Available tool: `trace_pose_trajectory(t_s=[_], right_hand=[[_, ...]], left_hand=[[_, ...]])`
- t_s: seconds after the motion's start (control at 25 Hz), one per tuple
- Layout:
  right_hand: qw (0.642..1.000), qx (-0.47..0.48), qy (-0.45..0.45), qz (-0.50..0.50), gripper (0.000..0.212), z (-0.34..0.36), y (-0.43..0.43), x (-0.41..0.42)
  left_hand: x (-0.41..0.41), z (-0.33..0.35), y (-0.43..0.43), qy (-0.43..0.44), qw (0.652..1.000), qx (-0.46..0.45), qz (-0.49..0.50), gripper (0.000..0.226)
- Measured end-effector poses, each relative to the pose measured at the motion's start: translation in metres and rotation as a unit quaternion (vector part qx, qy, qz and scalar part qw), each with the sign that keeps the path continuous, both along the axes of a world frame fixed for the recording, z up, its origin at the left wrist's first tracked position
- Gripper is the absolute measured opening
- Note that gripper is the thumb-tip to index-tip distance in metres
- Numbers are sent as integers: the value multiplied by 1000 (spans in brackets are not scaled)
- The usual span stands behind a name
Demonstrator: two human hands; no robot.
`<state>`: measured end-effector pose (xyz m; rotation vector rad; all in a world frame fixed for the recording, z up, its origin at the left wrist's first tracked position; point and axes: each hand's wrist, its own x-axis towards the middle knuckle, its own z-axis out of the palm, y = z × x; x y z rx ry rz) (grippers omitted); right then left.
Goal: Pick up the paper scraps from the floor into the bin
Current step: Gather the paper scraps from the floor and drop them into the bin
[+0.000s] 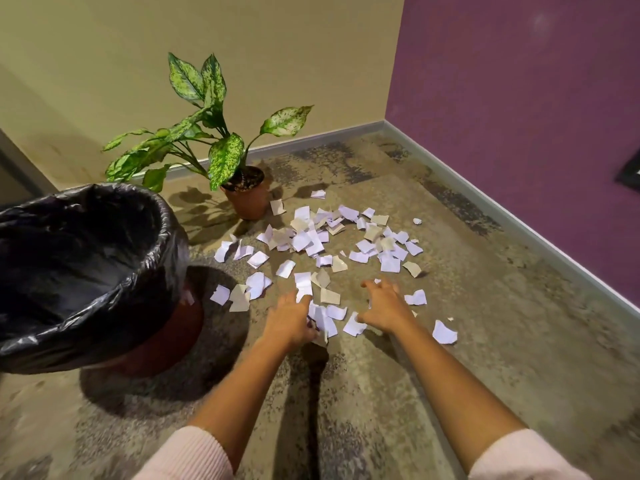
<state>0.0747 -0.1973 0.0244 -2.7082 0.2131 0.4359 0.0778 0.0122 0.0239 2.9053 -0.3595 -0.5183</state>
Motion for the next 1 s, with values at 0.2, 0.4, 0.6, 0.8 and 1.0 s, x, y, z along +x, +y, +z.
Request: trace_pose_trajectory(t_s=[0.2, 0.4, 0.6, 0.8, 1.0], right_hand=[[998, -55, -10, -8, 66, -26, -16, -16], [985, -120, -113, -54, 65, -33, -54, -24], [965, -115, 32, -232, 102, -40, -94, -33], [955, -40, 87, -279, 97, -52, -106, -25], [974, 7, 99, -202, 115, -55, -97, 3]], left_hand=[[-2, -21, -25, 35, 999, -5, -25, 87], [11, -34, -65, 0, 997, -34, -75, 84], [22, -43, -110, -37, 990, -83, -103, 91], [44, -51, -136, -11, 990, -108, -95, 114], [62, -57, -143, 29, 987, -98, -125, 125]])
